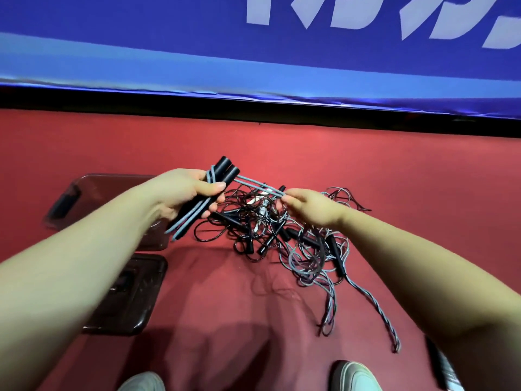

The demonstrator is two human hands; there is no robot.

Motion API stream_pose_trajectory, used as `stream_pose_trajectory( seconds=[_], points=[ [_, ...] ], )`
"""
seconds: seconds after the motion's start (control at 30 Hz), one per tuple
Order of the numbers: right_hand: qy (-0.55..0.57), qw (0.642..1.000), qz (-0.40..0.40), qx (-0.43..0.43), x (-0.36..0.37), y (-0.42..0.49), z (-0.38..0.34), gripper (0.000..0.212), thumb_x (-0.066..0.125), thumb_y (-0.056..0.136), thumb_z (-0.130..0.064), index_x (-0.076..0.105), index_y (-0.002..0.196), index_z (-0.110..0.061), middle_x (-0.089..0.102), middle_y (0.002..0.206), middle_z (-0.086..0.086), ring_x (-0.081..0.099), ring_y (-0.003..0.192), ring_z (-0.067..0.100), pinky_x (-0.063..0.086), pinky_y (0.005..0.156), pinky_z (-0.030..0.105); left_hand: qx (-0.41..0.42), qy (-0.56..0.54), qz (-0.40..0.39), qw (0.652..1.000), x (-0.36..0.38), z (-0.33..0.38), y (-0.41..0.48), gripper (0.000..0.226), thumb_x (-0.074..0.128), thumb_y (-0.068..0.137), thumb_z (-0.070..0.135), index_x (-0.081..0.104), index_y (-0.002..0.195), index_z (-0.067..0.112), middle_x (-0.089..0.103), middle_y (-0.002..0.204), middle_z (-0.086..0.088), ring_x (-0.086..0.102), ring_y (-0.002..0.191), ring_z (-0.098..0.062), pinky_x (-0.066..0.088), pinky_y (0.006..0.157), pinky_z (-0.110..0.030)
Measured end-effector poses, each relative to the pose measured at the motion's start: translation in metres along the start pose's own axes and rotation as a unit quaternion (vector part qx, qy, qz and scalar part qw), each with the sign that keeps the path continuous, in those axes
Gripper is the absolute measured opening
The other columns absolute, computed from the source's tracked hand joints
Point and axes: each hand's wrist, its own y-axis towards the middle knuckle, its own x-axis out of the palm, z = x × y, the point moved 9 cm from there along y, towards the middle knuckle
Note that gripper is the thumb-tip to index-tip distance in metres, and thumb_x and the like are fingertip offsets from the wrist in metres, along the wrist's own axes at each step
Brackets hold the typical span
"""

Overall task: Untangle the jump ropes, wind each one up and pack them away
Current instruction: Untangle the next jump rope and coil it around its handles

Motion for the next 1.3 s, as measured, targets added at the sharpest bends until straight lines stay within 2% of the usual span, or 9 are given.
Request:
stream_pose_trajectory(
  seconds=[0.1, 0.37, 0.53, 0.63, 0.77, 0.87, 1.0, 1.13, 1.3],
  points=[
    [0.08, 0.995, -0.045, 0.025, 0.003, -0.004, -0.014, 0.032, 0.036, 0.101, -0.018, 0.057, 0.078, -0.014, 0.028, 0.055, -0.001, 0.024, 0.039, 0.004, 0.019, 0.039, 0.016, -0.005, 0.078, 0.061, 0.995, -0.012, -0.008, 0.006, 0.008, 0.056, 0.092, 0.005, 0.053, 0.085, 0.008, 0.057, 0.069, -0.006, 0.052, 0.045, -0.009, 0.045, 0.04, -0.018],
    [-0.103, 0.989, -0.099, -0.025, 0.012, -0.015, -0.087, 0.036, 0.052, 0.095, -0.034, 0.058, 0.063, -0.018, 0.036, 0.041, -0.01, 0.028, 0.033, 0.004, 0.023, 0.037, 0.013, -0.007, 0.197, 0.08, 0.977, -0.001, -0.012, 0.015, 0.009, 0.061, 0.09, 0.008, 0.054, 0.085, 0.01, 0.057, 0.067, -0.005, 0.05, 0.049, -0.013, 0.043, 0.041, -0.021],
    [-0.216, 0.974, -0.05, -0.052, -0.009, -0.008, -0.111, 0.039, 0.047, 0.097, -0.037, 0.056, 0.062, -0.021, 0.044, 0.043, -0.01, 0.042, 0.04, 0.002, 0.031, 0.041, 0.01, 0.066, 0.522, -0.01, 0.85, 0.054, 0.009, 0.003, 0.014, 0.068, 0.085, 0.024, 0.056, 0.088, 0.017, 0.056, 0.074, 0.002, 0.052, 0.072, -0.02, 0.035, 0.063, -0.026],
    [-0.239, 0.968, -0.058, -0.047, -0.02, -0.005, -0.098, 0.036, 0.059, 0.088, -0.043, 0.055, 0.059, -0.022, 0.047, 0.055, -0.006, 0.042, 0.053, 0.008, 0.033, 0.05, 0.012, 0.116, 0.578, -0.092, 0.802, 0.082, 0.011, -0.011, 0.027, 0.068, 0.084, 0.029, 0.056, 0.09, 0.005, 0.054, 0.071, -0.004, 0.048, 0.072, -0.019, 0.035, 0.065, -0.035],
    [-0.183, 0.971, -0.146, -0.039, -0.013, -0.008, -0.068, 0.029, 0.061, 0.083, -0.045, 0.063, 0.064, -0.023, 0.053, 0.063, -0.008, 0.044, 0.061, 0.002, 0.036, 0.068, 0.018, 0.177, 0.547, -0.145, 0.806, 0.102, 0.019, -0.03, 0.056, 0.06, 0.07, 0.051, 0.058, 0.093, 0.0, 0.057, 0.078, -0.018, 0.047, 0.068, -0.024, 0.039, 0.07, -0.041],
    [-0.088, 0.985, -0.148, -0.022, -0.009, -0.007, -0.044, 0.045, 0.049, 0.085, -0.046, 0.066, 0.079, -0.005, 0.058, 0.067, -0.008, 0.049, 0.061, -0.001, 0.04, 0.07, 0.017, 0.199, 0.516, -0.119, 0.824, 0.099, 0.036, -0.035, 0.068, 0.054, 0.063, 0.063, 0.061, 0.097, 0.005, 0.062, 0.088, -0.017, 0.056, 0.08, -0.029, 0.042, 0.076, -0.044],
    [-0.082, 0.991, -0.091, -0.05, -0.008, -0.003, -0.032, 0.043, 0.044, 0.097, -0.028, 0.059, 0.084, 0.01, 0.057, 0.075, 0.01, 0.045, 0.07, 0.008, 0.036, 0.069, 0.023, 0.221, 0.448, -0.028, 0.866, 0.082, 0.057, -0.032, 0.038, 0.074, 0.078, 0.038, 0.051, 0.102, 0.02, 0.069, 0.092, -0.001, 0.062, 0.083, -0.018, 0.047, 0.084, -0.035],
    [0.065, 0.997, -0.031, -0.042, 0.007, 0.007, -0.034, 0.046, 0.028, 0.103, -0.024, 0.041, 0.059, -0.016, 0.039, 0.059, -0.003, 0.037, 0.054, 0.008, 0.033, 0.059, 0.023, 0.214, 0.201, -0.032, 0.955, 0.065, 0.065, -0.026, 0.046, 0.065, 0.085, 0.008, 0.046, 0.112, 0.039, 0.067, 0.081, -0.004, 0.058, 0.064, -0.02, 0.051, 0.066, -0.037],
    [0.102, 0.994, -0.017, 0.048, 0.036, 0.022, -0.006, 0.042, 0.038, 0.1, -0.037, 0.058, 0.069, -0.017, 0.053, 0.061, -0.004, 0.048, 0.057, 0.011, 0.041, 0.063, 0.023, 0.153, 0.07, -0.029, 0.985, 0.053, 0.052, -0.013, 0.019, 0.055, 0.091, 0.0, 0.058, 0.098, 0.018, 0.056, 0.071, -0.007, 0.05, 0.05, -0.014, 0.043, 0.041, -0.021]
  ],
)
